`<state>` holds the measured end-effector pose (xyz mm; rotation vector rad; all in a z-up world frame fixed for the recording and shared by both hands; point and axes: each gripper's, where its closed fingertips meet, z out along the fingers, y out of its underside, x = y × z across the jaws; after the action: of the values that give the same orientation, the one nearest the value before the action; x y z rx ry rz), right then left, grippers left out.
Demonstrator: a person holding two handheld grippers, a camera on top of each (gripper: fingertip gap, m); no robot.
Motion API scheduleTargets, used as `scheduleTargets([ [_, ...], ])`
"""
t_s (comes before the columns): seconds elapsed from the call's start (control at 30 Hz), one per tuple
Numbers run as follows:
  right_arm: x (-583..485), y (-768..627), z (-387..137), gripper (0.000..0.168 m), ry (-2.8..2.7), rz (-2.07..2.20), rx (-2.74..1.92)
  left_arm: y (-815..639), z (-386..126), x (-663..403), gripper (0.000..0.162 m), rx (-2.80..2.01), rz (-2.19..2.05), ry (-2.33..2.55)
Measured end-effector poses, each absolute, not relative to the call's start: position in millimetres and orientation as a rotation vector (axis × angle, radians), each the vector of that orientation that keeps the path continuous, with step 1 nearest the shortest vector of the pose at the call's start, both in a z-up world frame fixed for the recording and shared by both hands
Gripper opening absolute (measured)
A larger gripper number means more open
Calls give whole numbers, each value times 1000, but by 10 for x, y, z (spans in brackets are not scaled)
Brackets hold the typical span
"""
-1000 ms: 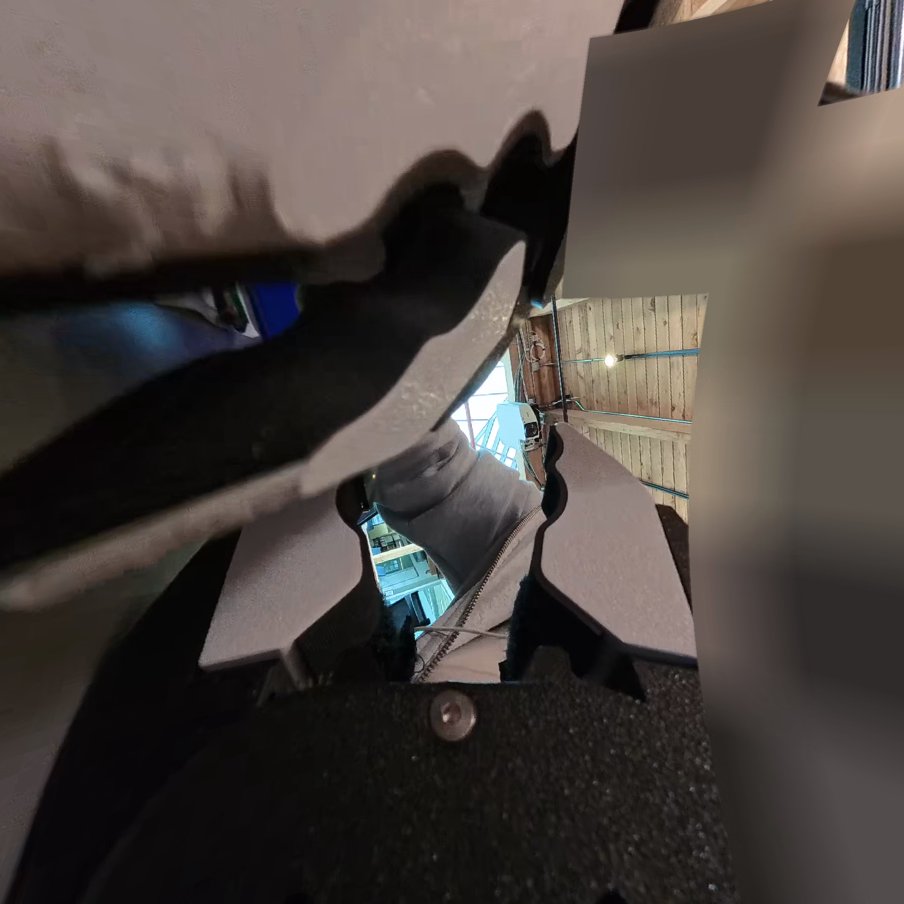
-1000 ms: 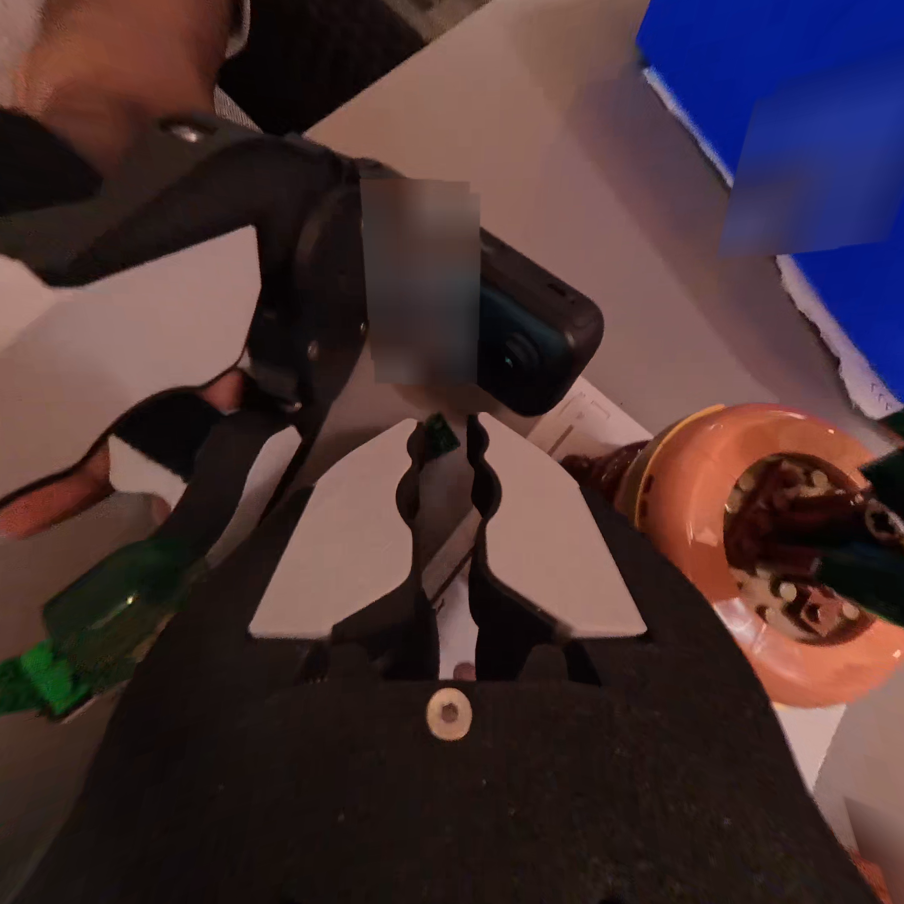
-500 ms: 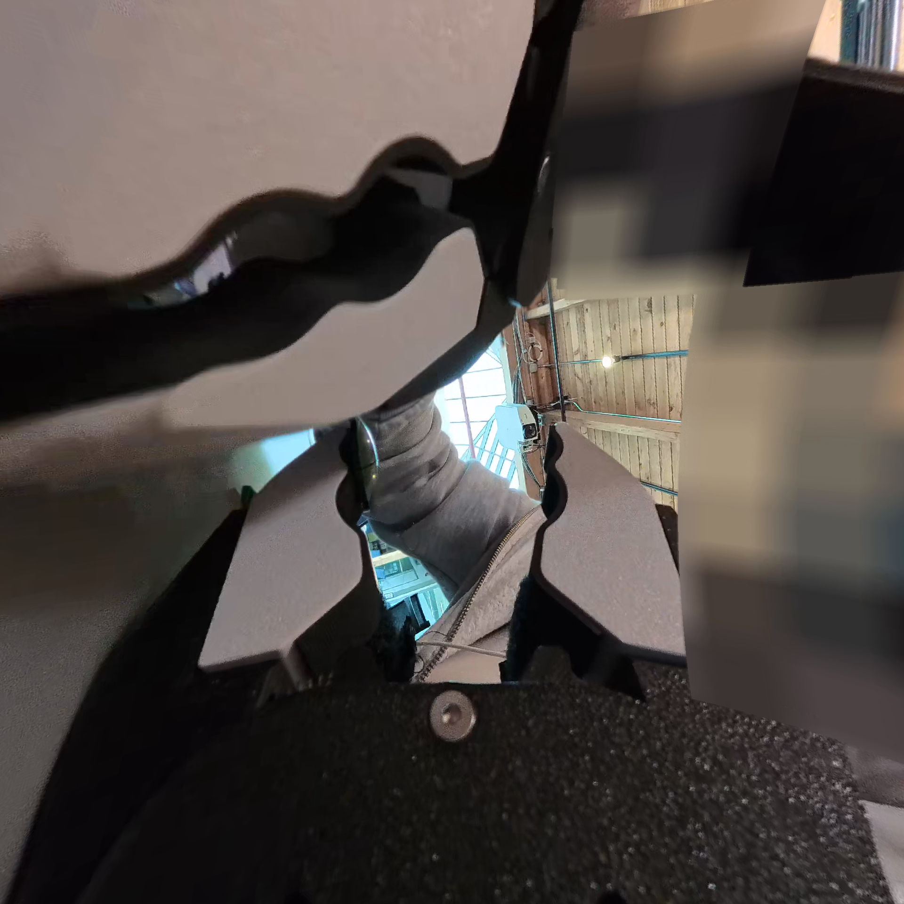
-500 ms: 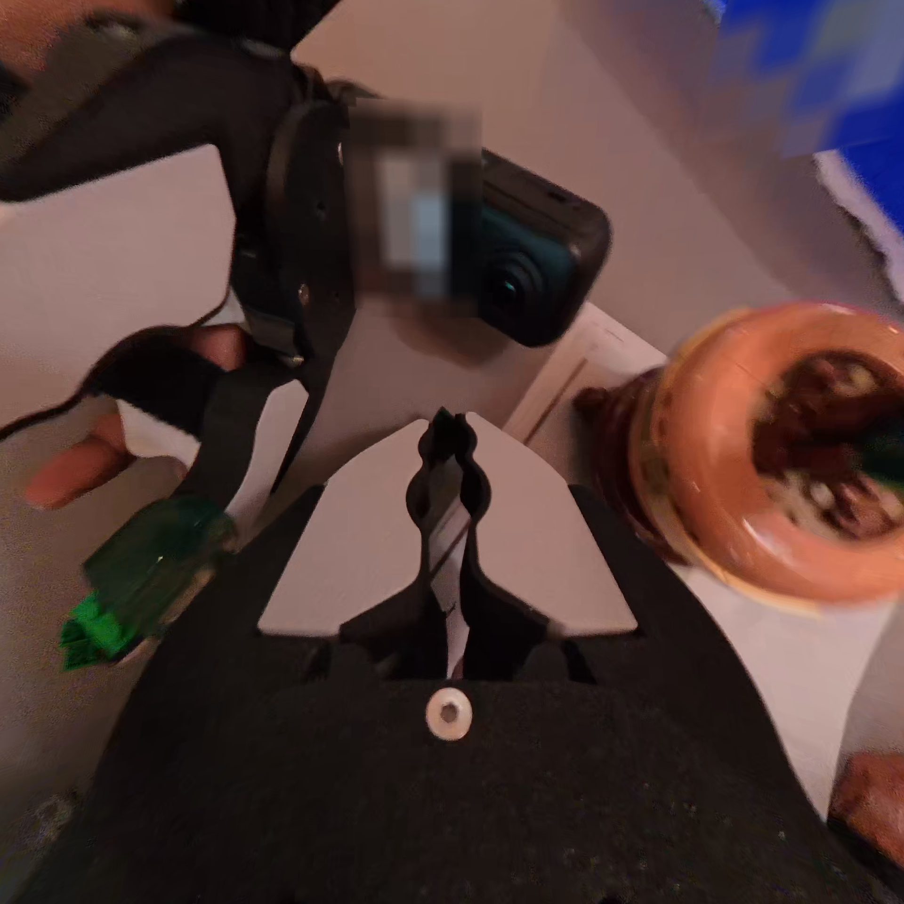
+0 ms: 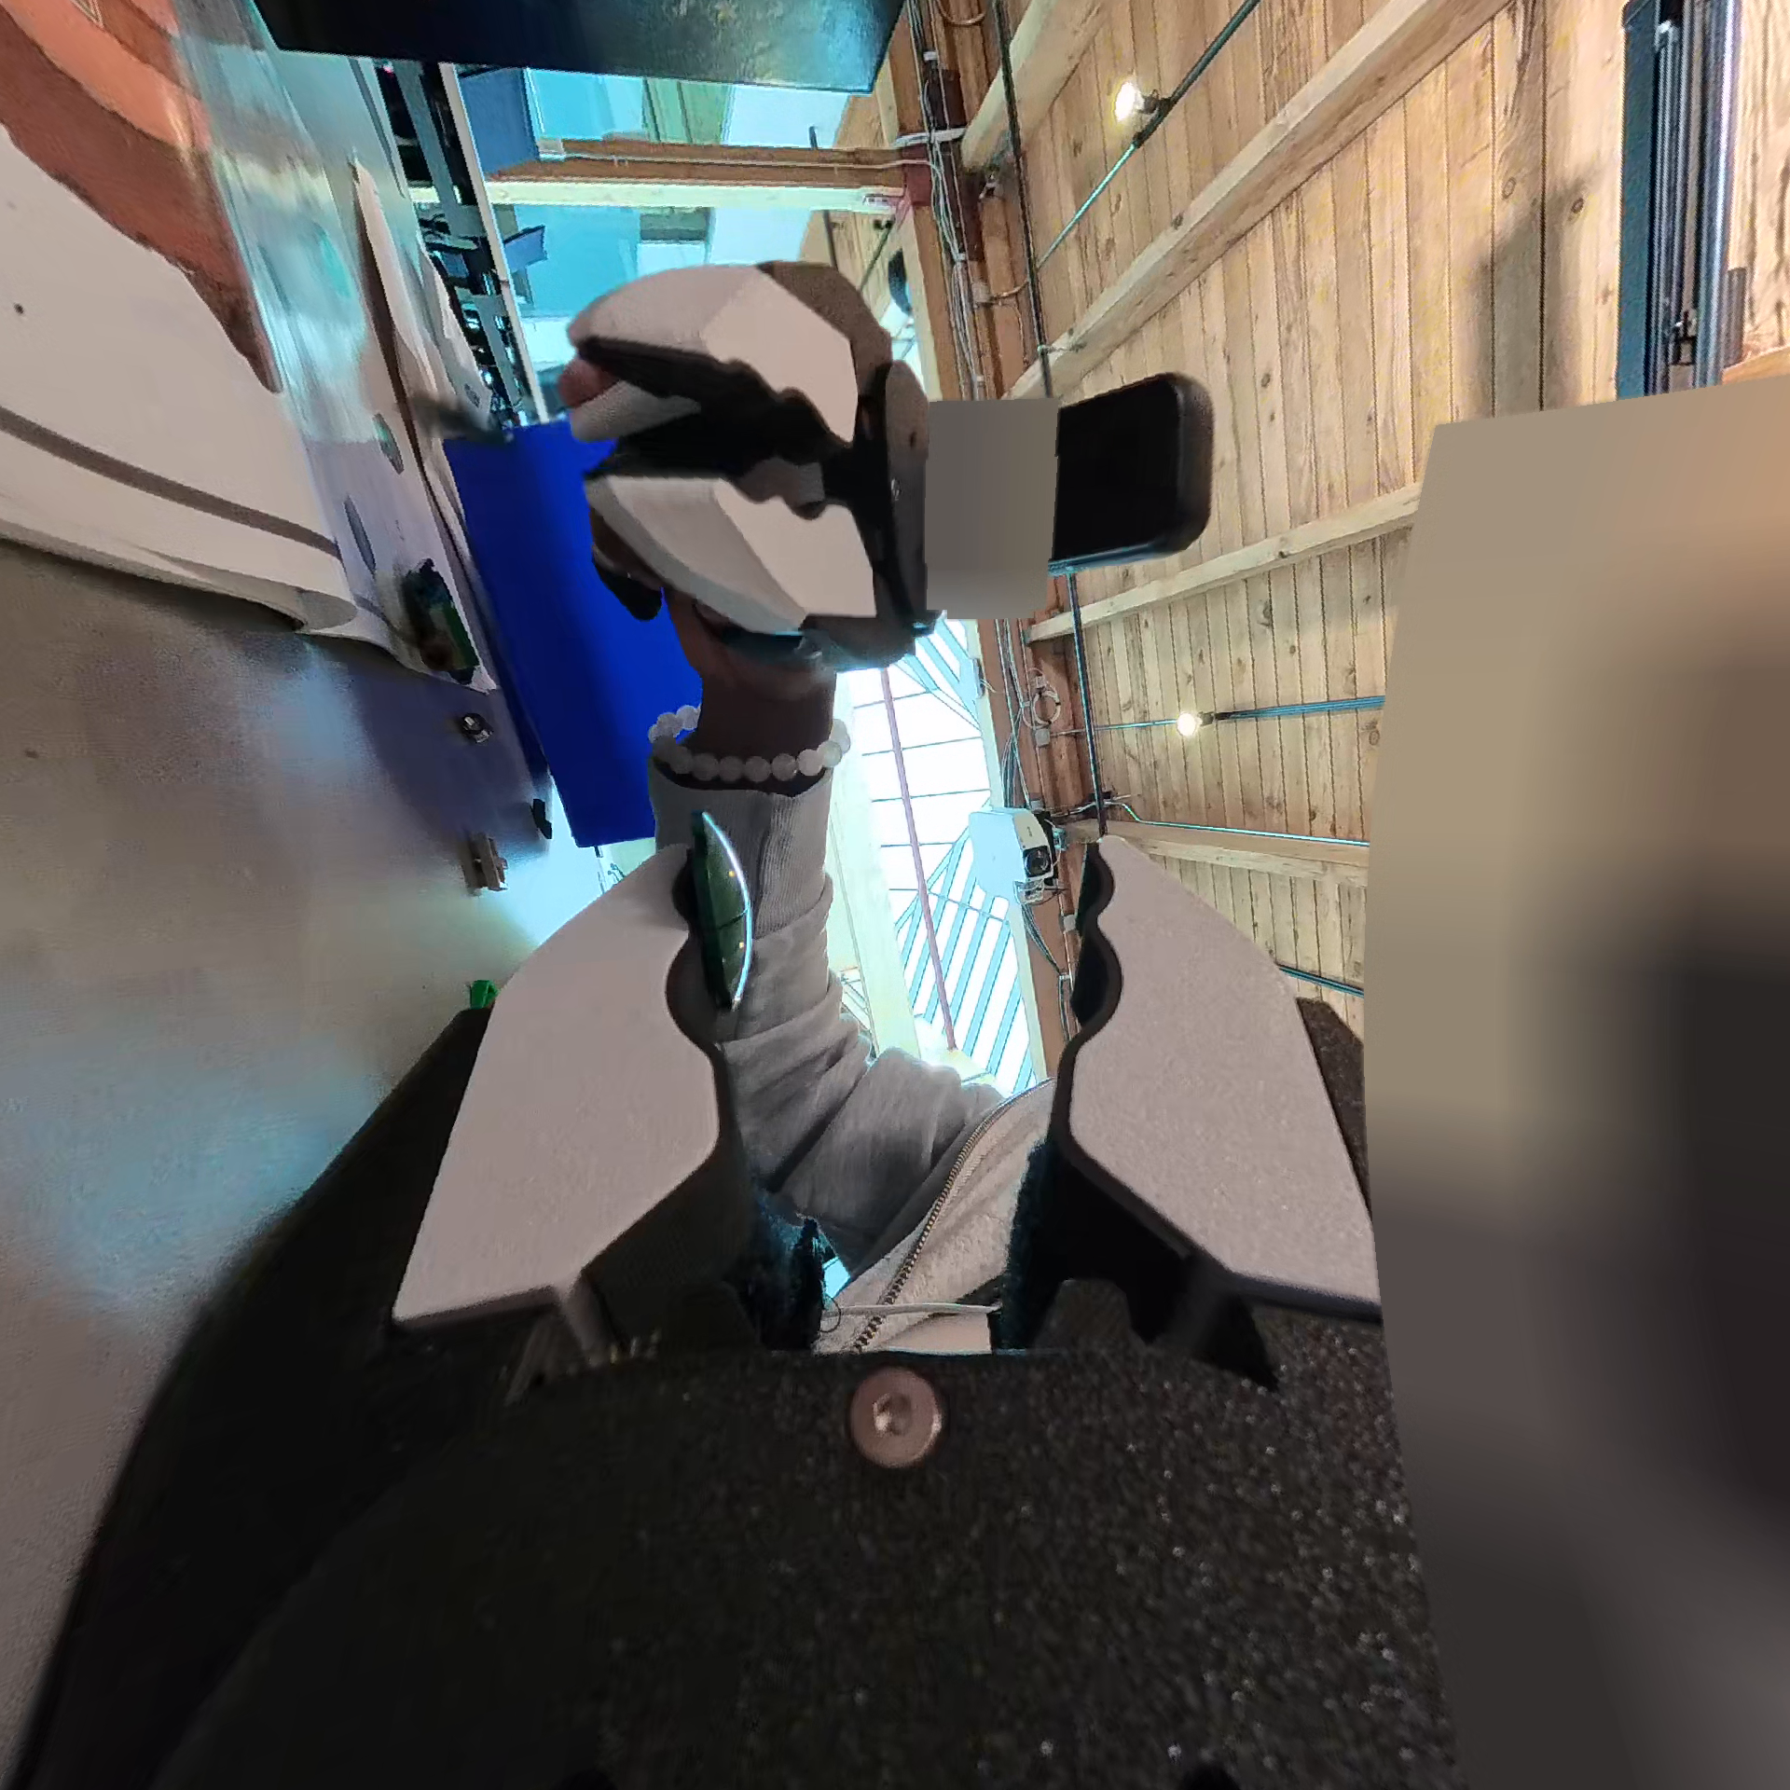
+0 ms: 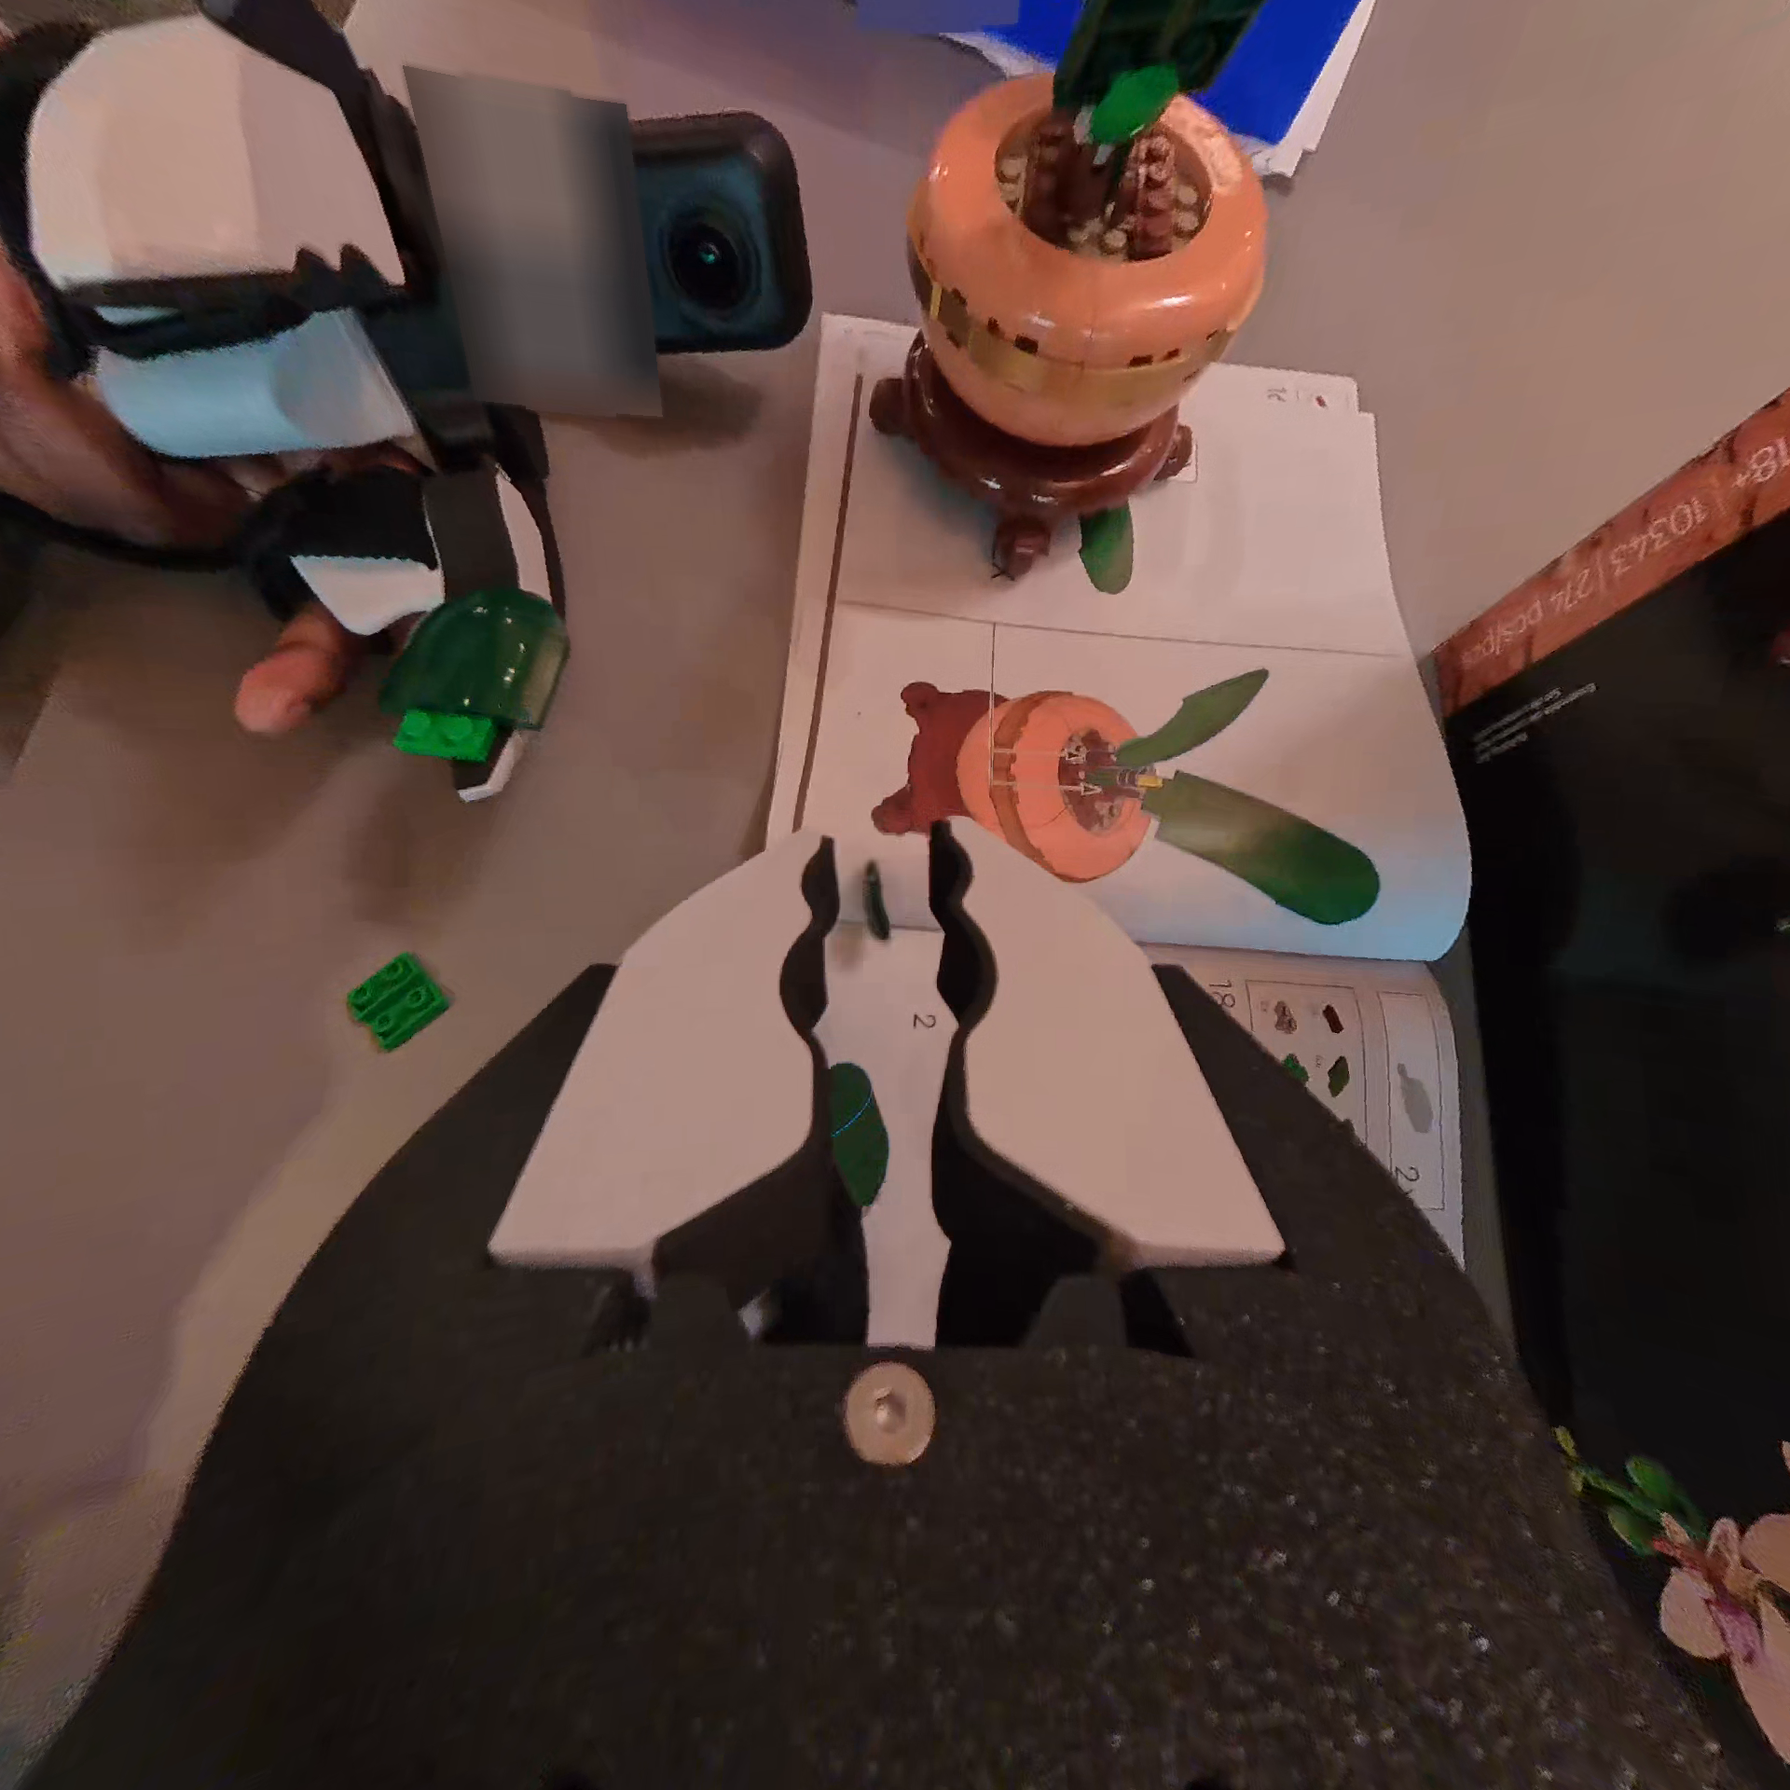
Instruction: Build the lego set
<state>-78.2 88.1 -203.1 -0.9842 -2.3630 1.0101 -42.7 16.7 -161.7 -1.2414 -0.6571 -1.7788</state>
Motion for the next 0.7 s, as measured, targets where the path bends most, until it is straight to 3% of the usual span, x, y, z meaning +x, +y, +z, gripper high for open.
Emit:
scheduleTargets([
  [0.43, -572, 1165, -2233, 15, -2274, 869, -1161, 182, -1621, -444, 71, -1240, -1783, -663],
  [0.7, -626, 1358, -1874, 41, -1918, 923, -1084, 199, -1617, -494, 72, -1232, -1769, -669],
])
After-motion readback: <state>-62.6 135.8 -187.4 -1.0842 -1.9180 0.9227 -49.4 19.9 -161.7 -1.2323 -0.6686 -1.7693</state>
